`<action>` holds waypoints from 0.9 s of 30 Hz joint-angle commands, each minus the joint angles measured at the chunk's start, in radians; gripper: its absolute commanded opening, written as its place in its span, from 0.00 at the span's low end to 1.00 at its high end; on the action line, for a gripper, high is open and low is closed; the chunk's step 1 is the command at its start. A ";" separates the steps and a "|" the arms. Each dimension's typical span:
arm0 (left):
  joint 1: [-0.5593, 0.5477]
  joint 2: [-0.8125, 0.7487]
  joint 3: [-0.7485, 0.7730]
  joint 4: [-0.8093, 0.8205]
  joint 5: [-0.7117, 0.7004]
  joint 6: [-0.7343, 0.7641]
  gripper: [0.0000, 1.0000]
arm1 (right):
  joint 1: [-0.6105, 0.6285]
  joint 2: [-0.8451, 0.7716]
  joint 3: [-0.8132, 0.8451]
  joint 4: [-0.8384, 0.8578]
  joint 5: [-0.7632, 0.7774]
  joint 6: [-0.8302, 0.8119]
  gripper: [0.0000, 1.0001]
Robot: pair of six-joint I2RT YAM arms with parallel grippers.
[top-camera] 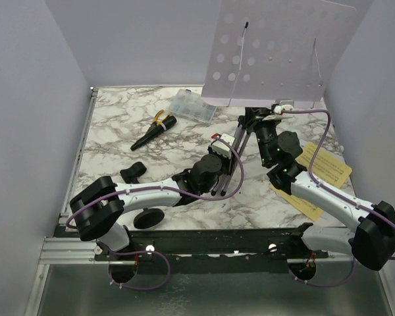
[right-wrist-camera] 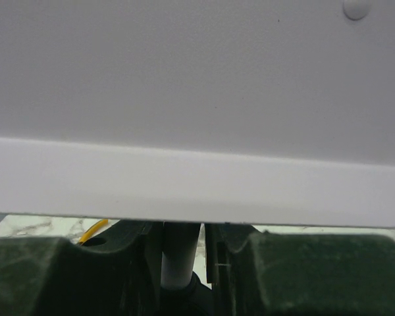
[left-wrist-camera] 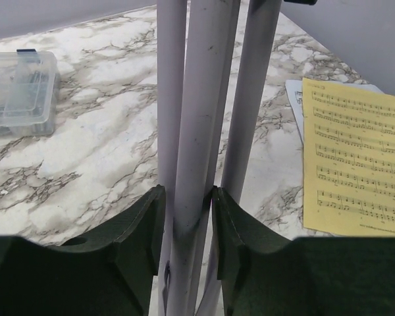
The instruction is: Set up the instrument practice props
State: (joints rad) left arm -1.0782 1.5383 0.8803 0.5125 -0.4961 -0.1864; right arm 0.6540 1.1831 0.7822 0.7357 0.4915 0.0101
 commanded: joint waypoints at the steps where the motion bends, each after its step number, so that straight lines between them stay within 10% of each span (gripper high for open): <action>1: 0.018 0.001 0.004 -0.060 -0.047 0.049 0.38 | -0.005 -0.093 0.109 0.135 -0.046 -0.077 0.01; 11: 0.018 0.035 -0.021 -0.058 -0.050 0.093 0.00 | -0.004 -0.108 0.194 0.168 -0.129 -0.088 0.01; 27: 0.105 0.003 -0.107 -0.182 0.300 0.037 0.00 | -0.004 -0.130 0.134 0.373 -0.561 -0.317 0.01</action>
State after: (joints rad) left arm -1.0176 1.5162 0.8223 0.6239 -0.3195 -0.1532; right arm 0.6613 1.1629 0.8623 0.6735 0.0711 -0.1871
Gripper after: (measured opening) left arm 0.225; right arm 0.276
